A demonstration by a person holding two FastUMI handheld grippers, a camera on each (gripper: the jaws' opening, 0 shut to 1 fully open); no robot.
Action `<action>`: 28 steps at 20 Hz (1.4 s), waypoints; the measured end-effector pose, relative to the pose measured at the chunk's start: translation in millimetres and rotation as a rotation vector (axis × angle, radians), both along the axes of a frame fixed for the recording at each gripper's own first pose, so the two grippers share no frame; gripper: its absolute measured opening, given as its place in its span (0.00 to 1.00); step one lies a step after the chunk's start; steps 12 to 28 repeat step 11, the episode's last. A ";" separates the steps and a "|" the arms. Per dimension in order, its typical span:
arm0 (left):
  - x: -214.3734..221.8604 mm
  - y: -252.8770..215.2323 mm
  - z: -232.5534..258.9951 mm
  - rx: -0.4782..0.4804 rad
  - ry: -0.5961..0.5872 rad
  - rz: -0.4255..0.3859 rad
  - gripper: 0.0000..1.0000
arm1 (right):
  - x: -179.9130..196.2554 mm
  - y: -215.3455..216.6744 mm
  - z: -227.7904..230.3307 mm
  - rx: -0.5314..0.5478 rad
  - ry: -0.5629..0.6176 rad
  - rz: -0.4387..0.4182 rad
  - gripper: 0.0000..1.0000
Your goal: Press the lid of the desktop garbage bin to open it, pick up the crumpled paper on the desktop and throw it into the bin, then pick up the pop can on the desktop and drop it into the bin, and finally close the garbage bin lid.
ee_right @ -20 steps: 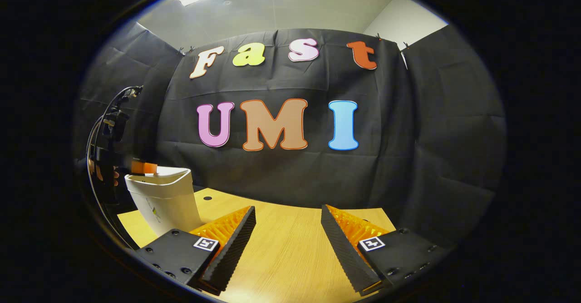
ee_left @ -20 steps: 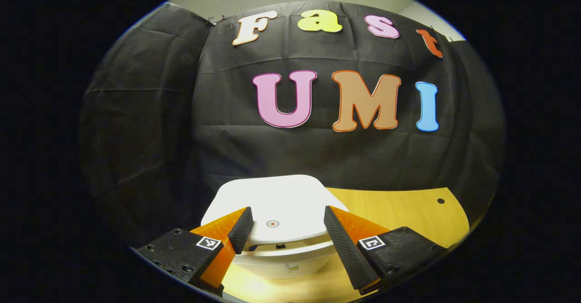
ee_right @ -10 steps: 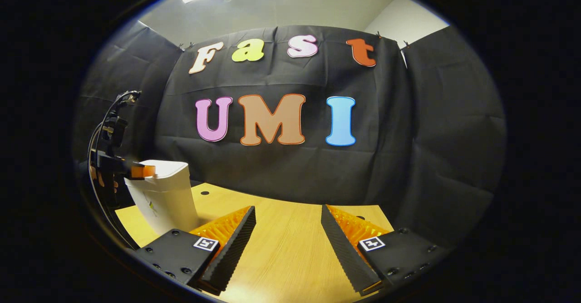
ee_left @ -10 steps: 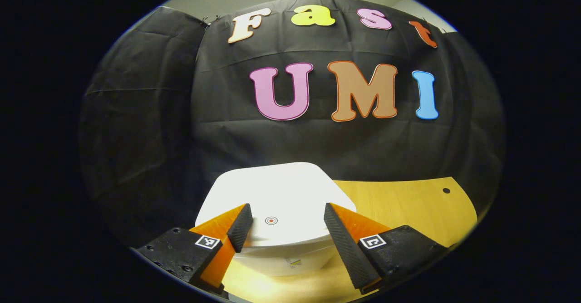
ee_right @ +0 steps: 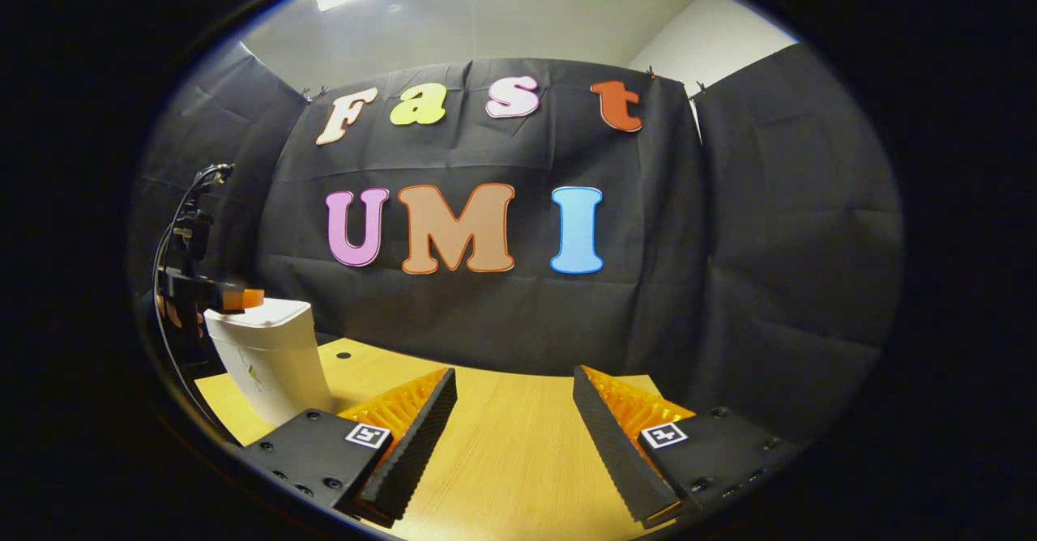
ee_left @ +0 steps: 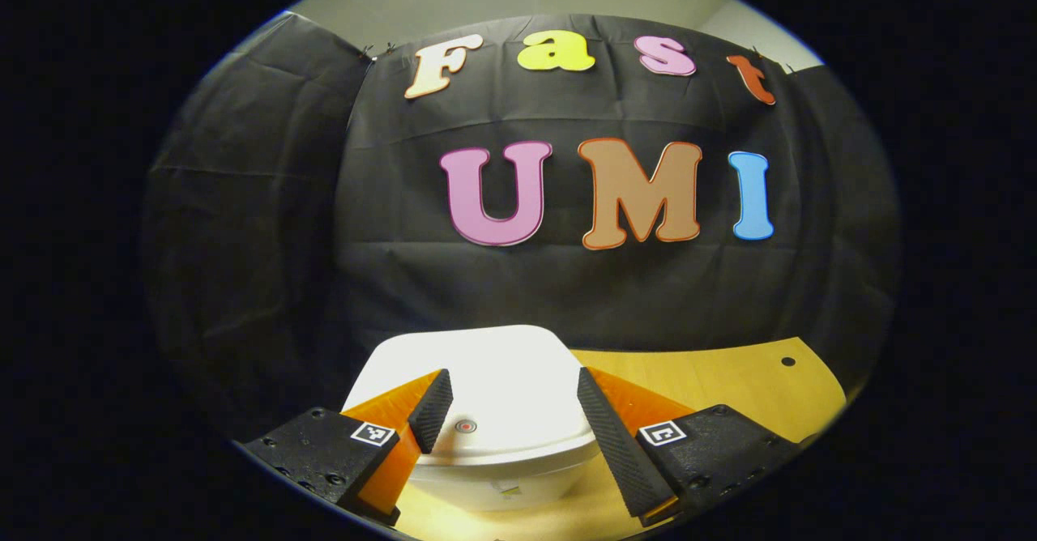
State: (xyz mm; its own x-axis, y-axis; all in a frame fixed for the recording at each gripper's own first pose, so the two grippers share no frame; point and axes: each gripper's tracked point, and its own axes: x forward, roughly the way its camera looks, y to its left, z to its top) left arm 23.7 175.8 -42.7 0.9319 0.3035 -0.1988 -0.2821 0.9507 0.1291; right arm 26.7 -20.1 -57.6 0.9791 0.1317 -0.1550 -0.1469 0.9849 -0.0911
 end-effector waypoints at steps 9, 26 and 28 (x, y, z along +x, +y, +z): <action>-15.2 -187.6 96.0 -0.017 -0.321 -0.269 0.92 | -11.2 -23.6 69.2 0.127 -0.141 0.027 0.96; -20.5 -226.4 116.4 -0.006 -0.368 -0.345 0.93 | -22.5 -29.8 79.8 0.141 -0.164 0.008 0.96; -20.5 -226.4 116.4 -0.006 -0.368 -0.345 0.93 | -22.5 -29.8 79.8 0.141 -0.164 0.008 0.96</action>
